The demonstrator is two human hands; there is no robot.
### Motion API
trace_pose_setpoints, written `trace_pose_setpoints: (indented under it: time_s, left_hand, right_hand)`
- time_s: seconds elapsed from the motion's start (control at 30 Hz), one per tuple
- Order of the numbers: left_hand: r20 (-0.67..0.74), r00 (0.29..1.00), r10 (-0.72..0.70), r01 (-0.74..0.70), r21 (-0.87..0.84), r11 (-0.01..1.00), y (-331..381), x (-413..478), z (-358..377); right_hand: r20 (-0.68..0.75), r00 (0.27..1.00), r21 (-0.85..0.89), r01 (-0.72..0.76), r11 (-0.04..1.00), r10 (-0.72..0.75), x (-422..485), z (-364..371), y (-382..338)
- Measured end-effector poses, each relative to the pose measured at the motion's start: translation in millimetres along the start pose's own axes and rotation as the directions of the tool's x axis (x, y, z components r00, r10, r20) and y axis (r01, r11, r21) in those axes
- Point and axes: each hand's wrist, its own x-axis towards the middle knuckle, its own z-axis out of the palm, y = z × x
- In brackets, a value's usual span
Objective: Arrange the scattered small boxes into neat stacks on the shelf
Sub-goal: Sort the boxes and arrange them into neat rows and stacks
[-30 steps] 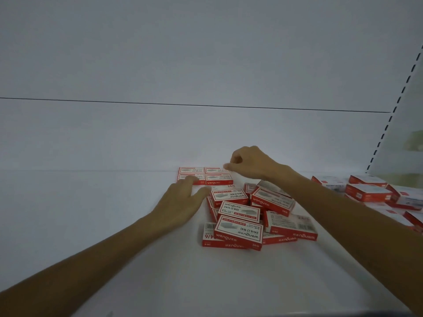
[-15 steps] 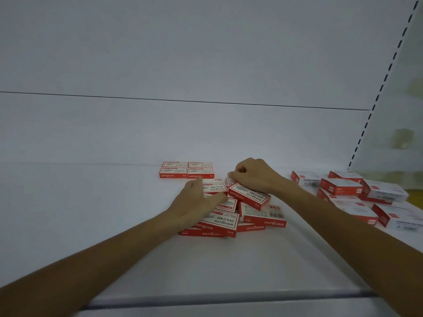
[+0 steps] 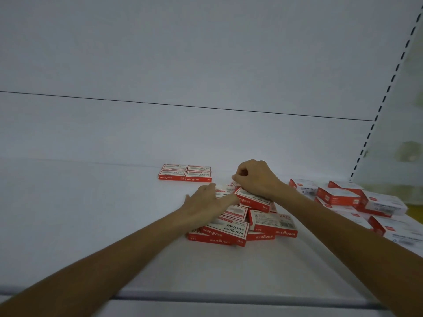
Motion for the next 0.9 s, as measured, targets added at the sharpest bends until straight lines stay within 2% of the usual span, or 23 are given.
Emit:
trace_pose_setpoints:
  time_s: [0.17,0.3,0.4,0.53,0.63,0.73,0.9]
  left_hand:
    - [-0.1,0.994,0.035,-0.037,-0.025,0.999,-3,1,-6]
    - [-0.219,0.97,0.108,-0.125,-0.067,0.99,-11,1,-18]
    - [-0.209,0.966,0.153,-0.184,-0.137,0.973,-16,0,-26]
    - [-0.223,0.958,0.18,-0.208,-0.112,0.972,-21,0,-32]
    - [-0.276,0.951,0.138,-0.203,-0.222,0.954,-32,1,-44]
    - [-0.221,0.972,0.076,-0.162,-0.405,0.9,-54,1,-62]
    - [-0.194,0.981,-0.018,-0.088,-0.521,0.849,-82,4,-92]
  right_hand:
    - [-0.087,0.996,0.038,-0.011,0.999,0.014,14,0,-10]
    - [-0.119,0.989,0.133,0.105,0.986,-0.089,18,-3,-41]
    - [-0.076,0.988,0.222,0.146,0.964,-0.132,13,-1,-74]
    - [0.033,0.995,0.386,0.072,0.92,-0.092,13,4,-115]
    - [0.107,0.993,0.478,-0.014,0.878,-0.042,22,6,-133]
    - [0.119,0.993,0.537,-0.059,0.841,-0.007,25,8,-136]
    - [0.067,0.993,0.413,0.062,0.908,-0.098,23,17,-113]
